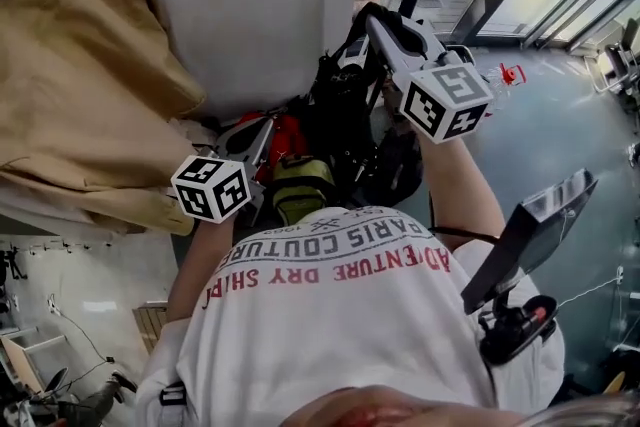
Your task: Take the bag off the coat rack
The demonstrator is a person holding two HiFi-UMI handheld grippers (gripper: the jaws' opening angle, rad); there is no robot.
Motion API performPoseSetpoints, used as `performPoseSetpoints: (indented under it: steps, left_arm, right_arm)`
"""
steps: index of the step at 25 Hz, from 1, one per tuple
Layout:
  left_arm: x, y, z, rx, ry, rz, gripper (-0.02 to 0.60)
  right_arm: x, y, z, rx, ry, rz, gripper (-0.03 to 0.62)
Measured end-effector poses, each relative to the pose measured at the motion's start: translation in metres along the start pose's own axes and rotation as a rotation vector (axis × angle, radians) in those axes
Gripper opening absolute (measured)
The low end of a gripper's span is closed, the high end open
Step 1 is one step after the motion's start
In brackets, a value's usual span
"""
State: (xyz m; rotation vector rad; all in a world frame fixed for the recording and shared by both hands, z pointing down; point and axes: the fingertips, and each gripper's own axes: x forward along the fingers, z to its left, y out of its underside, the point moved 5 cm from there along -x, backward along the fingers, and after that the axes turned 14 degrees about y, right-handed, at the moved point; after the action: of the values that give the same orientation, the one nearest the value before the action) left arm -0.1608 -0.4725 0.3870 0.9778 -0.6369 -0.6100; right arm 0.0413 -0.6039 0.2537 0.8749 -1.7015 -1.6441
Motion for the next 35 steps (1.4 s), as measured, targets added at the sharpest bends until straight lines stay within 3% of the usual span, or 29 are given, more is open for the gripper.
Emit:
performPoseSetpoints:
  steps: [4,8,20,25,35]
  left_arm:
    - [-0.016,0.007,-0.003,-0.004,0.021,0.017,0.002]
    - [-0.041,0.025,-0.009,-0.006,0.056,0.042,0.002]
    - [-0.094,0.096,-0.03,-0.012,0.271,0.125,0.002]
    - [-0.099,0.107,-0.066,0.02,0.357,0.154,0.002]
    - [-0.151,0.156,-0.158,0.045,0.406,0.147,0.002]
  right_arm:
    - [-0.022,0.042,0.033,0.037,-0.032,0.086,0.006]
    - [-0.057,0.079,0.064,0.08,-0.005,0.15,0.006]
    - [-0.216,0.122,0.154,0.114,0.225,0.203,0.005]
    - [-0.274,0.132,0.178,0.14,0.273,0.225,0.005]
    - [-0.389,0.14,0.231,0.175,0.262,0.222,0.006]
